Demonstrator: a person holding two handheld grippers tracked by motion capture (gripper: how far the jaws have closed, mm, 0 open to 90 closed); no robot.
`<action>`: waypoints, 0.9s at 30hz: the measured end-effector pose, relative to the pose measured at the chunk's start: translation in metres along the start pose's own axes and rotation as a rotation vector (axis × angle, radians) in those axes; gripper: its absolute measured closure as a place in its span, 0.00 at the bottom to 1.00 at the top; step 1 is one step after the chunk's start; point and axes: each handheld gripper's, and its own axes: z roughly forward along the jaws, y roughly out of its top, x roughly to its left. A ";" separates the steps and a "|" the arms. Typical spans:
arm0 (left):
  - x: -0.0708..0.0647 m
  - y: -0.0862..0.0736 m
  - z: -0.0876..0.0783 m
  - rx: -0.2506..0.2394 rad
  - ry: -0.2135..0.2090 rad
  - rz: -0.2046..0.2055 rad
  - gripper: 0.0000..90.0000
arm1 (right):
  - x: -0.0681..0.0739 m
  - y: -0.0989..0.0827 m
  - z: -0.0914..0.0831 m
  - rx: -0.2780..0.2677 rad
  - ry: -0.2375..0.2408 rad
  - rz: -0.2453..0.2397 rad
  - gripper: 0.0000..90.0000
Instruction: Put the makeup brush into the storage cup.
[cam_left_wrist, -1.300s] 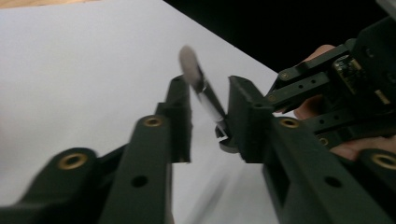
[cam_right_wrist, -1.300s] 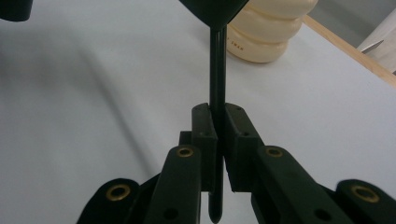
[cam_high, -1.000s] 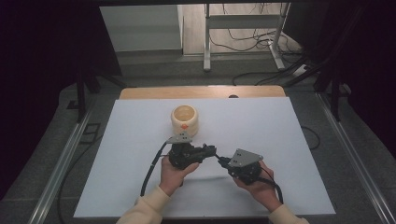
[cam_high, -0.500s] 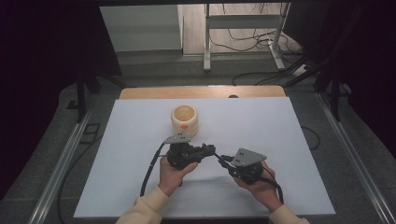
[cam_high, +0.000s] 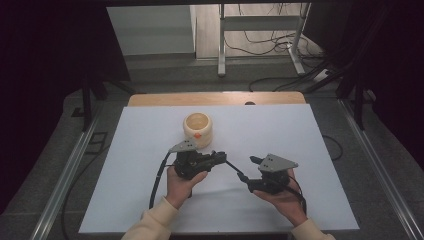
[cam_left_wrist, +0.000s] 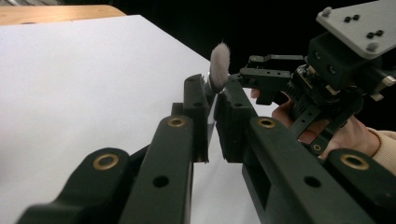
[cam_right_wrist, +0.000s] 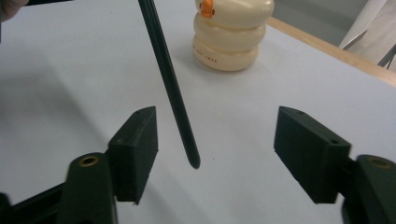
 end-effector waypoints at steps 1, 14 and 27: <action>0.000 0.000 -0.001 -0.002 0.001 0.000 0.93 | -0.001 -0.001 0.000 0.001 -0.001 0.003 0.31; 0.003 0.005 -0.012 -0.030 0.017 -0.002 0.93 | -0.018 -0.014 -0.019 0.008 -0.043 0.050 0.27; 0.005 0.008 -0.022 -0.046 0.032 0.001 0.93 | -0.040 -0.038 -0.040 0.063 -0.077 0.117 0.21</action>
